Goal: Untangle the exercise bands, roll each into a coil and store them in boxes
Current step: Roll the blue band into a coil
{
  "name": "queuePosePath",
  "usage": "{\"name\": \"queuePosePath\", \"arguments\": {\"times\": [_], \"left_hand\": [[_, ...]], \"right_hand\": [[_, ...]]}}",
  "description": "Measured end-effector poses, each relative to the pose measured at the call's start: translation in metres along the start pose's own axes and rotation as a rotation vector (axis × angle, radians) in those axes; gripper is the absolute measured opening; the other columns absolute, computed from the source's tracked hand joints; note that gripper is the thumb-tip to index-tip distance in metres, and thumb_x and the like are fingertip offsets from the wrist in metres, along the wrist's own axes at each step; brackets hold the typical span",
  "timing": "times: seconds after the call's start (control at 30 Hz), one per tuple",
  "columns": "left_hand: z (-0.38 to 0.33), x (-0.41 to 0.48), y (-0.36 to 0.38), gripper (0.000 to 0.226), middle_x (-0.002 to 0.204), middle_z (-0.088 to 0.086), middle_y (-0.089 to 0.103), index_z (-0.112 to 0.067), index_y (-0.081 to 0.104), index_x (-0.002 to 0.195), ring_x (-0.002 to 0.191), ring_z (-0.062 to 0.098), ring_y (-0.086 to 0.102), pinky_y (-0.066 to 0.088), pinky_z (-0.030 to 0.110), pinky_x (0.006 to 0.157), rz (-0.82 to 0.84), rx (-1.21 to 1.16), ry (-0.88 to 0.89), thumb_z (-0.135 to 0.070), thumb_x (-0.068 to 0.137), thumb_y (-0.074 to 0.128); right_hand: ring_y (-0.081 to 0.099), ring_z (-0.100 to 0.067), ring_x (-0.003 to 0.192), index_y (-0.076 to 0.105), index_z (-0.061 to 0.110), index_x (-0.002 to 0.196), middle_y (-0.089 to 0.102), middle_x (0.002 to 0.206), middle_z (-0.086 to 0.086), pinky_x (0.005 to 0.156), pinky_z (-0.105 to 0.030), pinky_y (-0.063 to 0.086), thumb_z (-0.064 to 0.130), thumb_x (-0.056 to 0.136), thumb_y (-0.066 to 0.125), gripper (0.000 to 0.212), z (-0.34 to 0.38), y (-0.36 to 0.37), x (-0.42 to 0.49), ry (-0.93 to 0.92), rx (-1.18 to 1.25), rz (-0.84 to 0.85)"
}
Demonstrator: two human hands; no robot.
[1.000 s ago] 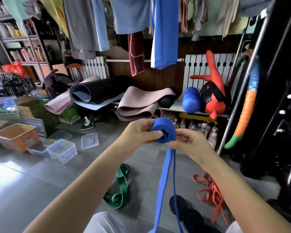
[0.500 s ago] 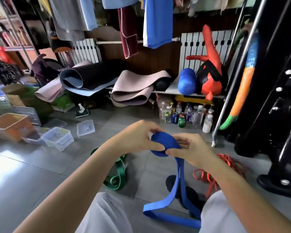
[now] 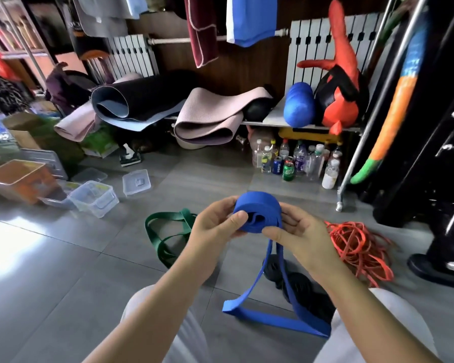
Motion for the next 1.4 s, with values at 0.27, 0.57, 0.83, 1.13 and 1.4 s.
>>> {"name": "queuePosePath", "arguments": {"times": [0.27,0.57,0.83,1.13,1.4], "left_hand": [[0.000,0.006,-0.005,0.051,0.120,-0.009,0.054,-0.029,0.051,0.125,0.077,-0.003,0.052,0.042,0.014,0.069,0.085,0.884,0.075,-0.020,0.080,0.073],[-0.019,0.012,0.005,0.040,0.095,-0.013,0.067,-0.024,0.065,0.111,0.089,0.009,0.062,0.052,0.027,0.082,0.236,1.009,0.122,-0.022,0.073,0.077],[0.000,0.002,0.005,0.039,0.097,0.004,0.073,-0.017,0.066,0.106,0.093,0.019,0.068,0.055,0.033,0.082,0.072,0.080,0.025,-0.006,0.071,0.076],[-0.009,0.000,0.012,0.069,0.125,-0.007,0.051,-0.050,0.038,0.124,0.112,0.014,0.055,0.050,0.032,0.091,0.226,0.802,0.187,-0.015,0.078,0.075],[-0.028,0.006,0.008,0.051,0.108,-0.012,0.062,-0.034,0.057,0.126,0.091,-0.003,0.050,0.040,0.009,0.078,0.381,1.088,0.394,-0.013,0.081,0.068]], "right_hand": [[0.068,-0.005,0.093,0.063,0.038,0.101,0.072,0.097,0.018,0.076,-0.014,0.052,0.006,0.069,0.079,0.048,-0.013,-0.014,-0.004,0.099,-0.238,0.095],[0.067,-0.003,0.094,0.062,0.050,0.100,0.070,0.101,0.020,0.079,-0.013,0.051,0.026,0.065,0.083,0.048,-0.005,-0.008,-0.006,0.109,-0.314,0.122],[0.068,-0.010,0.097,0.065,0.036,0.100,0.072,0.100,0.013,0.081,-0.018,0.052,0.035,0.053,0.080,0.049,-0.005,-0.009,-0.010,0.026,-0.111,0.023],[0.068,-0.004,0.093,0.061,0.044,0.101,0.070,0.099,0.020,0.083,-0.019,0.053,0.008,0.072,0.079,0.050,-0.004,-0.014,-0.011,0.050,-0.326,0.126],[0.065,0.005,0.090,0.052,0.050,0.105,0.067,0.094,0.031,0.077,-0.008,0.049,0.025,0.066,0.080,0.054,0.010,-0.008,0.000,0.077,-0.434,0.166]]}}
Point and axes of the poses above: each hand's wrist, its own x-axis towards the middle knuckle, its own y-axis out of the palm, z = x × y, the point moved 4 cm from there along x, towards the middle knuckle
